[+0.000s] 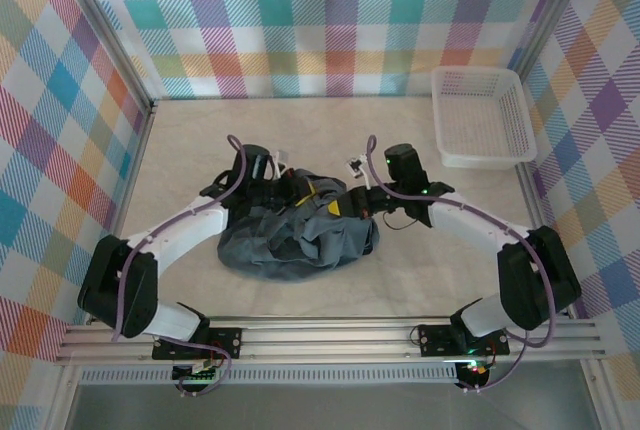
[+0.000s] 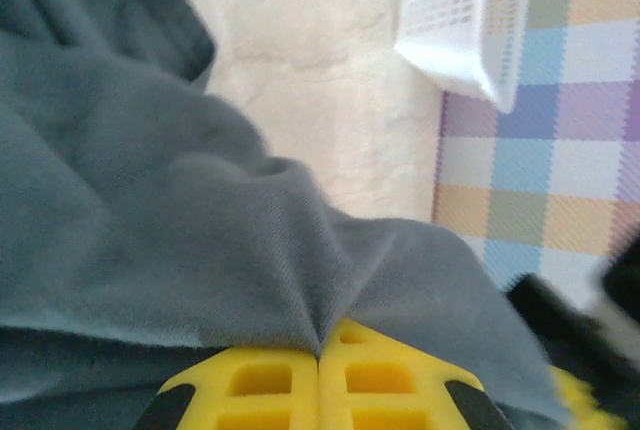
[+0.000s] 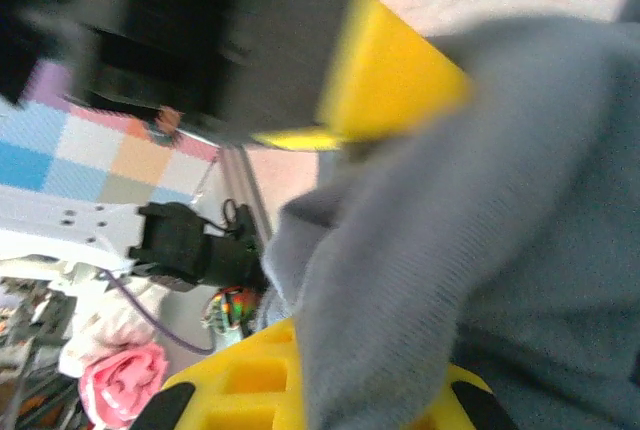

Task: Fold the inside-out t-shirt

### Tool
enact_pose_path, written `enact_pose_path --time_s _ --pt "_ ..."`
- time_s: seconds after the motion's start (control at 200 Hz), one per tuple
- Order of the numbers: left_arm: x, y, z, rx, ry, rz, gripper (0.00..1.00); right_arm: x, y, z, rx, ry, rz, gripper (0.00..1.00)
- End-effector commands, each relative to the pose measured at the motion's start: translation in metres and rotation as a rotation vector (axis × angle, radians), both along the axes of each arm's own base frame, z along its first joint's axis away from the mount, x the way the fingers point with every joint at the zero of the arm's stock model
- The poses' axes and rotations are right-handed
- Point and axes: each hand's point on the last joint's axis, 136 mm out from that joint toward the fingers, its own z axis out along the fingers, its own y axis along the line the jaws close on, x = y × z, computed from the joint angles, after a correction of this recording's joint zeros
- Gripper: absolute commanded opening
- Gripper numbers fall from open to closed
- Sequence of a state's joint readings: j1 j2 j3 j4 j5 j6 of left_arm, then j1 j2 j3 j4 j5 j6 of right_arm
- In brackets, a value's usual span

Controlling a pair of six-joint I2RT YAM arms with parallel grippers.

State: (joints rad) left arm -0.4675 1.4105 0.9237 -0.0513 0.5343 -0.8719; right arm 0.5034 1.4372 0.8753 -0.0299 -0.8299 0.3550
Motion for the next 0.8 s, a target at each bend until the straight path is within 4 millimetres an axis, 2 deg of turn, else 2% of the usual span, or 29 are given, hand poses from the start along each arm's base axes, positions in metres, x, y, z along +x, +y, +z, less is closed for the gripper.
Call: enact_pose_path --time_s 0.0,0.115,0.165,0.205,0.285,0.38,0.47,0.535,0.6,0.62,0.73,0.785,0.795 --pt "0.003 0.0 0.078 -0.091 -0.172 -0.028 0.0 0.003 -0.015 -0.026 -0.083 0.003 -0.068 0.07" --pt "-0.005 -0.001 0.102 -0.148 -0.198 -0.042 0.0 -0.006 -0.022 -0.057 -0.144 0.059 -0.068 0.16" --pt "-0.007 0.002 0.105 -0.129 -0.209 -0.044 0.0 -0.009 -0.028 -0.069 -0.188 0.08 -0.082 0.18" --pt "-0.009 0.004 0.103 -0.1 -0.215 -0.054 0.0 -0.009 -0.03 -0.069 -0.205 0.082 -0.087 0.22" --pt "-0.016 0.003 0.093 -0.06 -0.21 -0.101 0.0 -0.002 -0.035 -0.05 -0.215 0.031 -0.145 0.32" --pt "-0.022 0.001 0.081 -0.033 -0.184 -0.147 0.0 0.017 -0.045 -0.02 -0.222 -0.17 -0.25 0.52" --pt "-0.025 -0.002 0.084 -0.035 -0.194 -0.172 0.0 0.02 -0.035 0.011 -0.211 -0.475 -0.228 0.66" --pt "-0.028 -0.008 0.09 -0.04 -0.21 -0.204 0.0 0.023 -0.025 0.028 -0.165 -0.597 -0.214 0.76" --pt "-0.028 -0.012 0.097 -0.029 -0.232 -0.224 0.0 0.026 -0.01 0.038 -0.111 -0.614 -0.163 0.77" --pt "-0.03 -0.01 0.093 -0.011 -0.21 -0.221 0.0 0.026 -0.004 0.039 -0.1 -0.602 -0.139 0.77" --pt "-0.024 -0.008 0.096 0.01 -0.219 -0.195 0.0 0.025 0.023 0.031 -0.064 -0.503 -0.031 0.75" --pt "-0.021 -0.009 0.096 0.017 -0.227 -0.19 0.0 0.033 0.026 0.021 -0.08 -0.465 -0.048 0.65" --pt "-0.021 -0.008 0.096 0.019 -0.228 -0.188 0.0 0.034 0.027 0.02 -0.083 -0.457 -0.052 0.57"
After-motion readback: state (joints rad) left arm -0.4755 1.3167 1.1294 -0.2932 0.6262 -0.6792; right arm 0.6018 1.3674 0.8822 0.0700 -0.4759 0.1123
